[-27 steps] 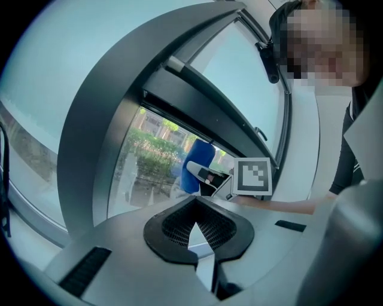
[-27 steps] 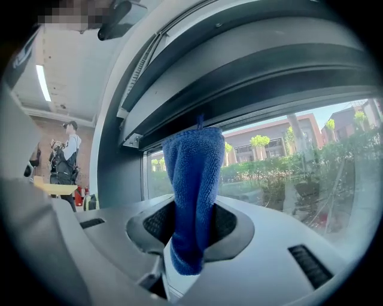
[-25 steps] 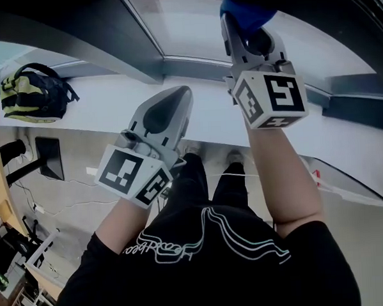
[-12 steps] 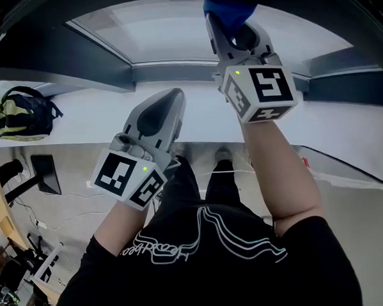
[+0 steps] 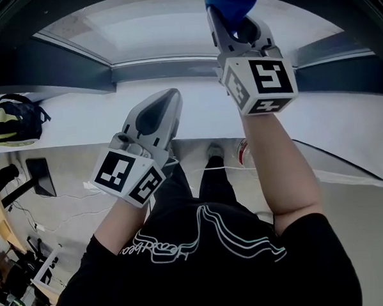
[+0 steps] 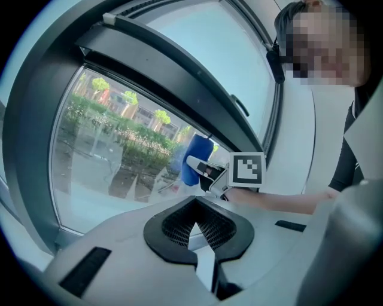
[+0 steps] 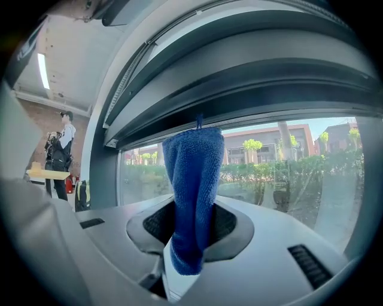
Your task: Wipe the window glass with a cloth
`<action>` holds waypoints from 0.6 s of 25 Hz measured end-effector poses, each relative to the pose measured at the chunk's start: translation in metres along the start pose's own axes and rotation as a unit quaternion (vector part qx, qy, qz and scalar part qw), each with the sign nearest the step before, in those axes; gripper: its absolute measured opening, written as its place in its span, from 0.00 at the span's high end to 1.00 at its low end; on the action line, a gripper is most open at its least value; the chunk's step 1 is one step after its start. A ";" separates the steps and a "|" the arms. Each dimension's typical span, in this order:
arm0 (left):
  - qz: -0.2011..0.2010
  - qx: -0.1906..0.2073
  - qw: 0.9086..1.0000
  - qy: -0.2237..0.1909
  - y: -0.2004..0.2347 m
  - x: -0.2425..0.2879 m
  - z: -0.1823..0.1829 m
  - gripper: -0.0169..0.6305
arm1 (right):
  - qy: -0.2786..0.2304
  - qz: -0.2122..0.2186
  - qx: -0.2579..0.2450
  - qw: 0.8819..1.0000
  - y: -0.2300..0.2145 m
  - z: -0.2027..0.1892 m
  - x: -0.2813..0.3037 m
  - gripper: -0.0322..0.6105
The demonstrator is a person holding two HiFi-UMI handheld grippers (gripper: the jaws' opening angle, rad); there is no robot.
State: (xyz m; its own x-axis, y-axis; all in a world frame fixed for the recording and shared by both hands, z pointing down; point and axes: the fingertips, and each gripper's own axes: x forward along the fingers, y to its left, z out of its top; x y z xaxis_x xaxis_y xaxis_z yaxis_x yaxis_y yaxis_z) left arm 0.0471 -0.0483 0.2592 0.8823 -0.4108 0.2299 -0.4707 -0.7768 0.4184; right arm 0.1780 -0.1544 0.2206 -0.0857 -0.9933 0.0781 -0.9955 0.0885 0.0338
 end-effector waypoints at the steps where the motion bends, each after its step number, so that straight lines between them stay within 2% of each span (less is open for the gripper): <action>1: -0.001 -0.001 1.000 0.000 -0.004 0.005 -0.002 0.97 | 0.001 -0.001 -0.001 1.000 -0.006 -0.002 -0.003 0.80; 15: -0.021 0.000 1.000 0.017 -0.067 0.078 -0.024 0.97 | 0.004 -0.039 0.003 0.999 -0.111 -0.018 -0.051 0.80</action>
State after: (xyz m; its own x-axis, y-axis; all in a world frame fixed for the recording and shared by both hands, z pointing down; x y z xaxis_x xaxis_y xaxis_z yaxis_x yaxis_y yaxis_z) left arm 0.1475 -0.0174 0.2703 0.9002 -0.3620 0.2421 -0.4339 -0.7932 0.4274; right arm 0.2935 -0.1124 0.2310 -0.0076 -0.9965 0.0837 -0.9993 0.0105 0.0345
